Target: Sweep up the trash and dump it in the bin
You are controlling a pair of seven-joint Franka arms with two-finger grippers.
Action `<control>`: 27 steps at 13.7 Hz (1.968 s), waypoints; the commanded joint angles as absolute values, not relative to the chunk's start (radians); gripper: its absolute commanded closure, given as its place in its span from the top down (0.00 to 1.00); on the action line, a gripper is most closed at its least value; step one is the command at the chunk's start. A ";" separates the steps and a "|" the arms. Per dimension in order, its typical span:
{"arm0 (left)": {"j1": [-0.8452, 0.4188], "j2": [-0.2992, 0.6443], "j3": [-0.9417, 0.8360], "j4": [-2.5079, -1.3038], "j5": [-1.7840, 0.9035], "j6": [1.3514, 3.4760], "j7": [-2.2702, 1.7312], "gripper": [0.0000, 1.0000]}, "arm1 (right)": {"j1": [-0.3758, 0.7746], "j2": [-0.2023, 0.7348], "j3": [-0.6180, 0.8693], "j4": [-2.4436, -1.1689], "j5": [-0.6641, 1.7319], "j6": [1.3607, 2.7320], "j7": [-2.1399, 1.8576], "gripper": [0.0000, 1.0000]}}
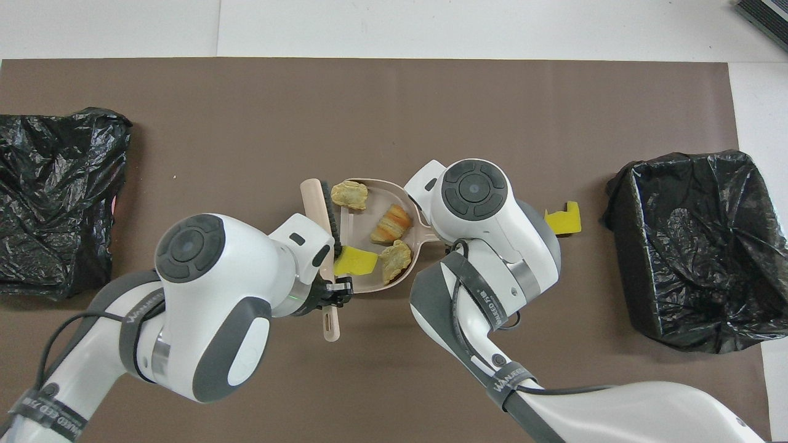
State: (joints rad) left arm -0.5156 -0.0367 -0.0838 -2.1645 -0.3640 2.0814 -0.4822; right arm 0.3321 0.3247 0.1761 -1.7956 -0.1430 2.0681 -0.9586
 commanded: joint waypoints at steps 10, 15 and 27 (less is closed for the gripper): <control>-0.627 -0.109 -0.074 -2.327 -0.388 1.949 -0.488 0.00 | 0.319 0.307 0.186 -1.830 -0.127 2.089 -0.971 0.00; -0.627 -0.109 -0.075 -2.293 -0.387 1.815 -0.492 0.00 | 0.319 0.307 0.186 -1.830 -0.127 2.089 -0.969 0.00; -0.491 -0.302 -0.058 -2.275 -0.315 1.604 -0.520 0.00 | 0.279 0.307 0.186 -1.772 -0.126 2.071 -1.058 0.00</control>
